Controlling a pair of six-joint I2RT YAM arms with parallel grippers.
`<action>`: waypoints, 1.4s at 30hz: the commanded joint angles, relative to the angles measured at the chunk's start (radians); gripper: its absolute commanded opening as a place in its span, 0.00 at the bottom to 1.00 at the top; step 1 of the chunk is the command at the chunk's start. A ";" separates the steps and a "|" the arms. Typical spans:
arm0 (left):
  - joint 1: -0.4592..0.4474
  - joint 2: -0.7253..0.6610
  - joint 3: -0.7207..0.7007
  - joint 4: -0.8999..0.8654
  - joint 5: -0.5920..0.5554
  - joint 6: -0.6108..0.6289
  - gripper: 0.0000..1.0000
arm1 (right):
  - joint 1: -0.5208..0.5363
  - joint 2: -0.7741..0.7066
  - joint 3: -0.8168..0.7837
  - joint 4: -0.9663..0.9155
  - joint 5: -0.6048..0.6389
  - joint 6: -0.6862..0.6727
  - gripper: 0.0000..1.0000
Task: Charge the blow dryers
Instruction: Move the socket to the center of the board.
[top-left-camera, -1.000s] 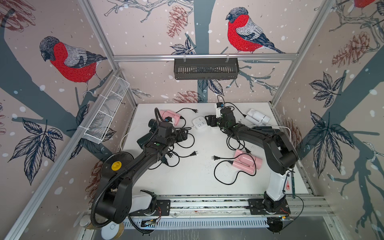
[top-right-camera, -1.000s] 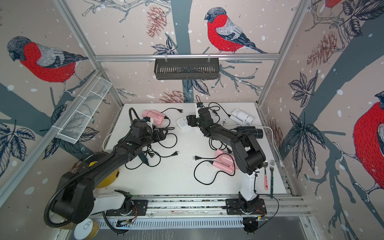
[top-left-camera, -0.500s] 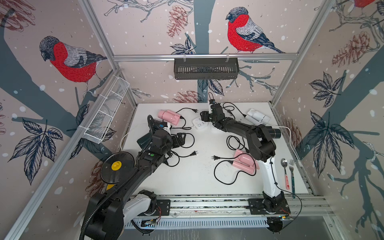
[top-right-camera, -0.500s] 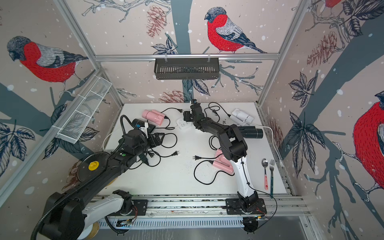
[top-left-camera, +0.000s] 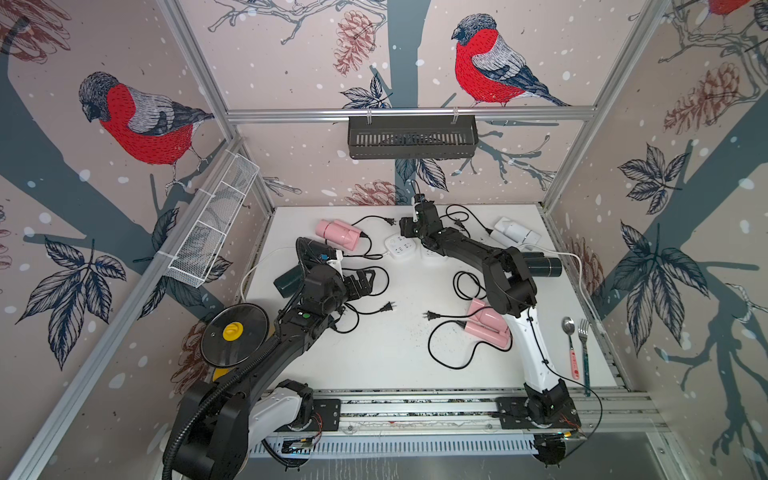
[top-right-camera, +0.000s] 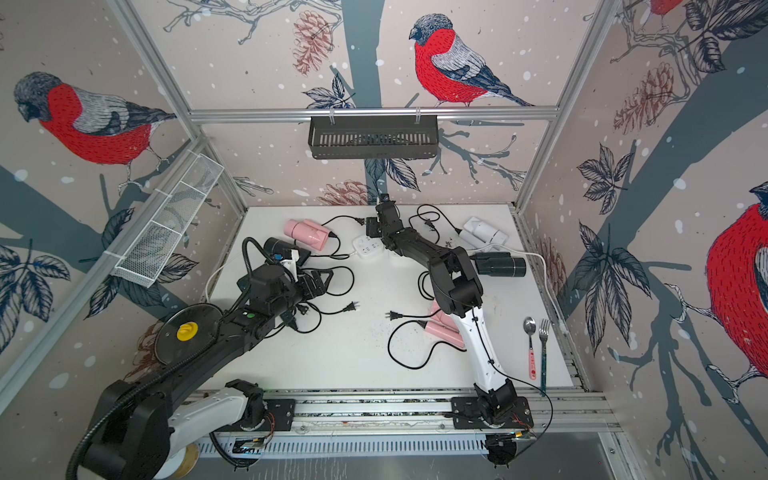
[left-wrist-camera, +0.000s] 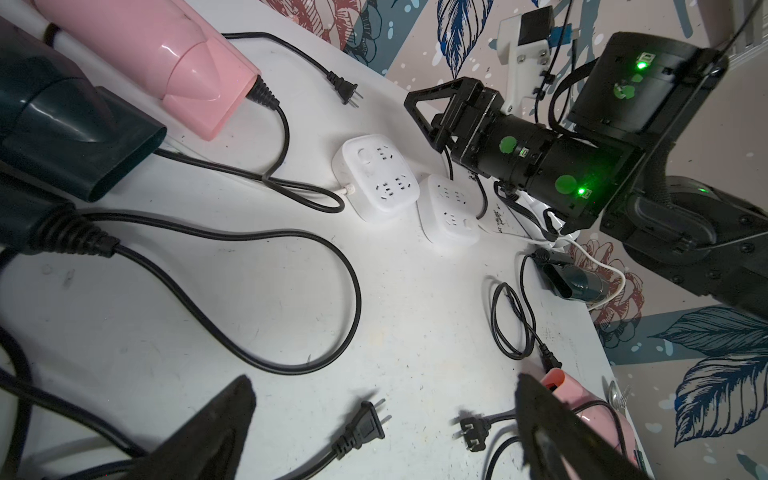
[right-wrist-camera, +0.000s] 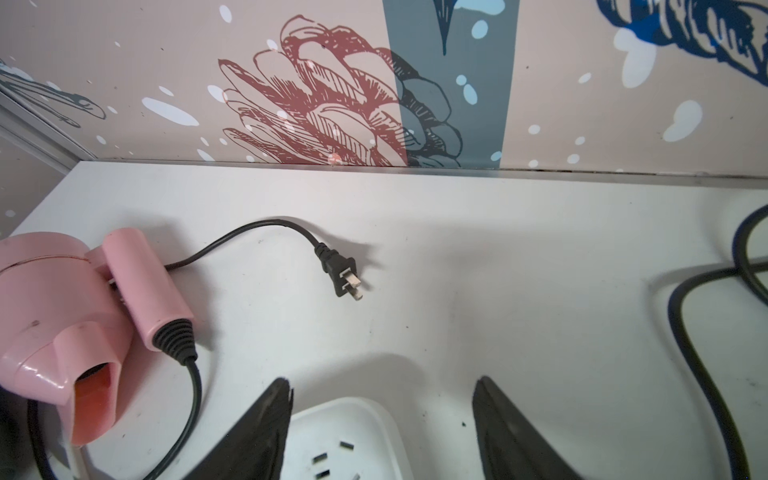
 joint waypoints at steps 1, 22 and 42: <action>0.001 0.006 -0.007 0.079 0.017 -0.022 0.97 | 0.000 0.023 0.038 -0.051 0.007 -0.026 0.70; 0.000 0.005 -0.069 0.159 0.094 -0.050 0.97 | 0.027 0.252 0.393 -0.256 0.040 -0.001 0.61; 0.001 0.005 -0.079 0.178 0.078 -0.045 0.94 | 0.029 0.041 0.169 -0.324 -0.096 -0.040 0.43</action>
